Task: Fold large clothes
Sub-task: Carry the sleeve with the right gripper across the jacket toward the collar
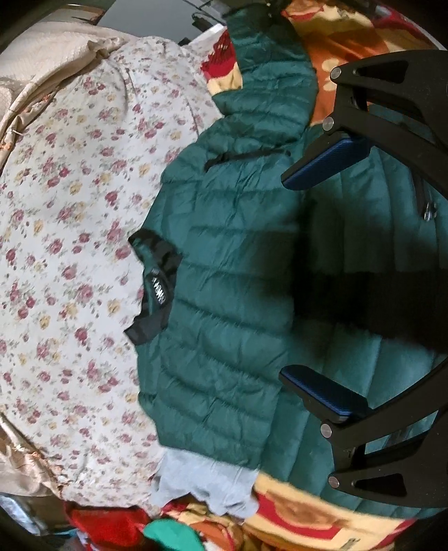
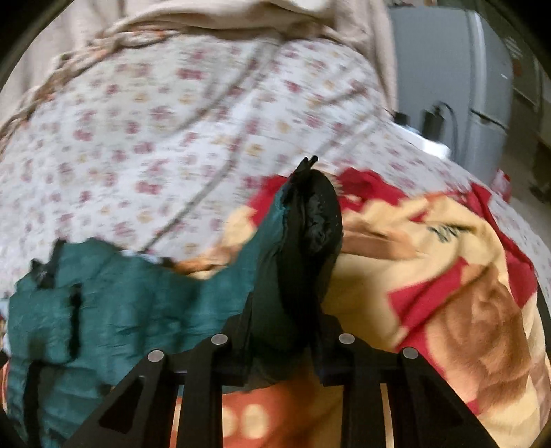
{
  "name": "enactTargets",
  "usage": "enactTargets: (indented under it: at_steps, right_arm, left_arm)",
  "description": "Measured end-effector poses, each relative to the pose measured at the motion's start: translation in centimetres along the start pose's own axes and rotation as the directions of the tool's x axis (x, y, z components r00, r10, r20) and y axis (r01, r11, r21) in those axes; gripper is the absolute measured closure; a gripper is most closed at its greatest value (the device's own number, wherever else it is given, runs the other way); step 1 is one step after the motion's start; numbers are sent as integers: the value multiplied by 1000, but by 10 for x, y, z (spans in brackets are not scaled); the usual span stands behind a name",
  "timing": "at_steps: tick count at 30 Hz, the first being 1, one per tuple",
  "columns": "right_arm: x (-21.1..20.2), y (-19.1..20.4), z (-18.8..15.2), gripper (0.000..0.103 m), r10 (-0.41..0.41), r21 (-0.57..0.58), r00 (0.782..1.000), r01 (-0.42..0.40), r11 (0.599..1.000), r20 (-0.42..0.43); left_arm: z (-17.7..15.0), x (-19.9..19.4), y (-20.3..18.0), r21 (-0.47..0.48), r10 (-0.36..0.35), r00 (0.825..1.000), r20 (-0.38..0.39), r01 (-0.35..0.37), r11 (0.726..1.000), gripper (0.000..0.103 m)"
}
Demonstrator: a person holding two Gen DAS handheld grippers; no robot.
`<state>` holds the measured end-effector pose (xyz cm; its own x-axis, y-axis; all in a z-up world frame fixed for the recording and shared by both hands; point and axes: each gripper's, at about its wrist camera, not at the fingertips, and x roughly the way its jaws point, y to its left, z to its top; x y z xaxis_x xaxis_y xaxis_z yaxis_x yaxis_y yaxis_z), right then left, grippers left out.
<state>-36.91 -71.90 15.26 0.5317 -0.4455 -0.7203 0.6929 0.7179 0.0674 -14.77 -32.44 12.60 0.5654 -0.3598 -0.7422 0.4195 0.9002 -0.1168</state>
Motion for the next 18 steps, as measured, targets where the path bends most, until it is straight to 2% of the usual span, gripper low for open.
enactTargets:
  at_steps: [6,9,13,18]
  right_arm:
    - [-18,72,6,80,114,-108,993,-113,988,8]
    - [-19,112,8,81,140,-181,990,-137,974,4]
    - [-15,149,5,82,184,-215,983,-184,959,-19]
    - [-9,193,2,84,265,-226,962,-274,935,-71]
  left_arm:
    - [6,-4,27,16,65,998,16,-65,998,1]
    - [7,-6,43,-2,79,997,16,-79,997,1]
    - [6,-9,60,-28,88,996,18,-87,996,1]
    - [5,-10,75,-43,94,995,15,-93,995,1]
